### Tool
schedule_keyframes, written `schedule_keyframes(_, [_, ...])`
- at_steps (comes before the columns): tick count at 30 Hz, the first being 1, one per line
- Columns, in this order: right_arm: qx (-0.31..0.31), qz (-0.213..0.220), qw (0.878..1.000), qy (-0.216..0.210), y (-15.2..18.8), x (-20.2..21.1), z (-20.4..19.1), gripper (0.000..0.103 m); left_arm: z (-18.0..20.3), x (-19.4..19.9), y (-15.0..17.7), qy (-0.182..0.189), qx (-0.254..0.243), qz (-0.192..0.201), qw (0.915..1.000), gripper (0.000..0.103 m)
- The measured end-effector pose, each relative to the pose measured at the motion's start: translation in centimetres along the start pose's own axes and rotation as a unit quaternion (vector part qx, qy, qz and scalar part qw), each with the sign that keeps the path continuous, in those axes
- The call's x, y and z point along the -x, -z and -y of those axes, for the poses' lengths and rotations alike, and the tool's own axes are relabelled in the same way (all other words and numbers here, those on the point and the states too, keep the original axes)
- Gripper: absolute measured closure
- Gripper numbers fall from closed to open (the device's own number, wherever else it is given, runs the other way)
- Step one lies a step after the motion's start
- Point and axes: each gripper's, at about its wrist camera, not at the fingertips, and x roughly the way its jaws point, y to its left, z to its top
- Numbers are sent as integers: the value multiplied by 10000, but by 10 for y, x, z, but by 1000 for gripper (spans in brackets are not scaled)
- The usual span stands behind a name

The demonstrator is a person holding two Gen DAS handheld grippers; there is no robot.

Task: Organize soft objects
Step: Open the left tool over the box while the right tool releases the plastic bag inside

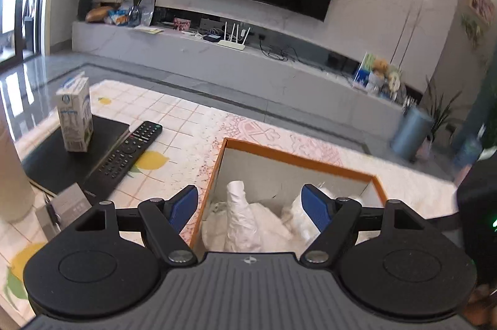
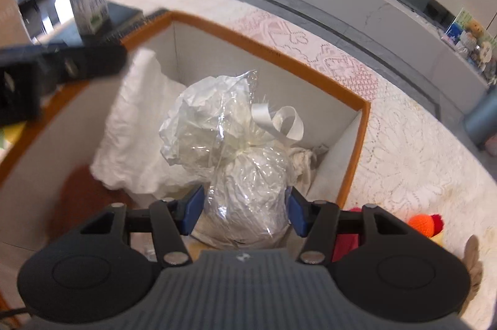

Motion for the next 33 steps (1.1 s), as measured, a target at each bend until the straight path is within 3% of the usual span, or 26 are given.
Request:
schedule_keyframes(4, [535,-142,9973,485,-1,-13,-15,44,3,8,2,-43,-165,305,9994,14])
schedule_keyframes(7, [583,-142,9968,537,-1,-16,-21,29,3,8,2,-161,-165,353,9991,14])
schedule_keyframes(9, [695,-101,9959,576,0,-16,-27,5,-1,9,0,-162,0,318,9994,14])
schedule_keyframes(10, [795,-75,9944,690,1,-15,-31,2,-4,9,-1,-142,102,302,9994,14])
schedule_keyframes(13, [959,246,9910,902,7,-6,-35,3,-10,13,-5,-116,289,356,9989,14])
schedule_keyframes(16, [745,558,9934,664,10,8,-29,3,-12,18,-6,-215,301,460,9983,14])
schedule_keyframes(20, [424,696,9960,359,5,25,-17,3,-16,19,-8,-238,480,412,9977,14])
schedule_keyframes(26, [182,972,9950,98,9,58,-5,3,-11,34,-13,-260,458,685,9963,14])
schedule_keyframes(33, [-511,1063,9928,225,18,88,32,3,3,38,-20,-62,386,600,9974,14])
